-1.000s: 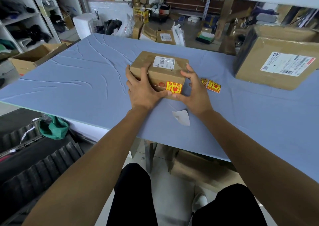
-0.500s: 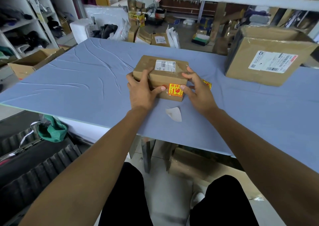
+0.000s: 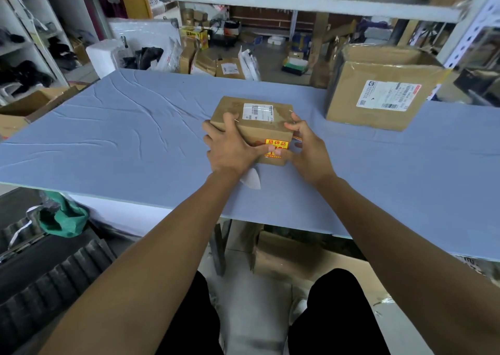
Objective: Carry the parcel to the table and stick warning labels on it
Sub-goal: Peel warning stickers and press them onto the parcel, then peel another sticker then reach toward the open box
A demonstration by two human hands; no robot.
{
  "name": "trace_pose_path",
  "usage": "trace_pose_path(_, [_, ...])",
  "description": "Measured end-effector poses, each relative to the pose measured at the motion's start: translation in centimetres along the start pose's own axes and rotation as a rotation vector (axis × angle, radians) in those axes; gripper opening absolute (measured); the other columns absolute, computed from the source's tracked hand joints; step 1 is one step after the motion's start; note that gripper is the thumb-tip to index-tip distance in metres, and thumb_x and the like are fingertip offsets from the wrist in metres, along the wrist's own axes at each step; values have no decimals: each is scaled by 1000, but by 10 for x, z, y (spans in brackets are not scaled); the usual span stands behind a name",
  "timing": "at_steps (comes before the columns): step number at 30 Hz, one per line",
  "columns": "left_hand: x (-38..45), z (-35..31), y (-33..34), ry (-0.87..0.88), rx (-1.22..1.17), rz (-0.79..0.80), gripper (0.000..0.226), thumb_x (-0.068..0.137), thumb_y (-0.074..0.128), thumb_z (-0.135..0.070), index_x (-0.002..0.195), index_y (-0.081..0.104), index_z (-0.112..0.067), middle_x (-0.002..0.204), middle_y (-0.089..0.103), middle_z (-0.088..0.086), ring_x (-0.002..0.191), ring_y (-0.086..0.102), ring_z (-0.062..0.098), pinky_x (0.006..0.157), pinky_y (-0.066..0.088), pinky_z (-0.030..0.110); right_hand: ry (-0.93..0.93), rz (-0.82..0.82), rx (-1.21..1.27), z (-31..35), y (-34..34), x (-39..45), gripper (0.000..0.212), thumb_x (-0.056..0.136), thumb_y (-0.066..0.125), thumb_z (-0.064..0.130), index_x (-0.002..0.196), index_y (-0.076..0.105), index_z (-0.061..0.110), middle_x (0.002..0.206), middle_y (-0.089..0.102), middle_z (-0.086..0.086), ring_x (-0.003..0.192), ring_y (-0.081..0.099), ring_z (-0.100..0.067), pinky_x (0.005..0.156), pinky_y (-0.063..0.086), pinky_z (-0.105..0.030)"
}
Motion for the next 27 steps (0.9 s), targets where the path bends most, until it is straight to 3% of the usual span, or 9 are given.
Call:
trace_pose_path(6, [1,7,-2,55,-16,19,84,63,80,-62,127,37,-29,138,23,13,125,38,37,95,49,54,12,18,23,-1,3,-3,51,89,68,23,135,46,17,158,31,5,129,46,-14,104,48,-44])
trace_pose_path(10, [1,19,-16,142,-89,91,70,78,77,-40,137,40,-35,138,25,12,125,43,37,106,45,51,33,37,65,4,4,-5,51,90,66,22,135,43,20,159,28,0,136,42,-25,105,45,-51])
trace_pose_path(12, [-8,31,-27,192,-108,97,74,84,74,-26,145,34,-40,144,21,11,129,44,36,114,40,46,54,-35,-30,10,8,-16,55,89,64,19,139,41,22,157,30,-7,140,37,-26,108,43,-46])
trace_pose_path(15, [-39,50,-38,199,-117,-102,73,86,70,-20,147,32,-30,147,25,14,126,46,28,105,42,32,53,-313,-209,23,13,-49,47,88,64,19,132,48,16,131,51,-11,103,62,-27,79,50,-34])
trace_pose_path(16, [-47,53,-39,177,-129,-142,66,87,69,-20,144,36,-24,142,33,15,122,48,27,102,44,31,22,-310,-235,29,17,-56,37,88,62,16,123,53,13,118,58,-11,91,64,-29,72,47,-31])
trace_pose_path(18, [-53,55,-33,156,-65,-41,50,88,65,-27,134,48,-18,131,48,14,115,56,31,98,50,39,-21,-98,-325,35,29,-61,25,89,59,17,114,58,12,107,63,-10,89,64,-31,71,44,-31])
trace_pose_path(21, [-53,50,-23,317,263,230,49,88,56,-42,133,56,-23,136,55,7,121,51,33,98,44,43,-76,177,-432,39,44,-59,36,92,57,34,126,57,23,123,63,-4,109,58,-24,83,46,-34])
trace_pose_path(23, [-53,48,-20,395,349,277,41,92,54,-38,130,61,-24,134,57,6,123,47,31,96,41,41,-82,216,-468,37,49,-57,35,93,54,38,126,58,25,125,60,-2,113,54,-23,85,44,-34])
trace_pose_path(27, [-59,35,-10,356,182,226,16,93,58,-21,93,72,-13,103,69,10,101,60,30,73,37,30,-88,189,-417,36,47,-57,13,94,54,22,95,65,14,98,62,-8,91,58,-27,71,36,-31])
Point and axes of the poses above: each hand's wrist, its own x-axis towards the middle knuckle, its own y-axis out of the palm, z = x × y, the point moved 2 cm from there along x, towards the middle knuckle
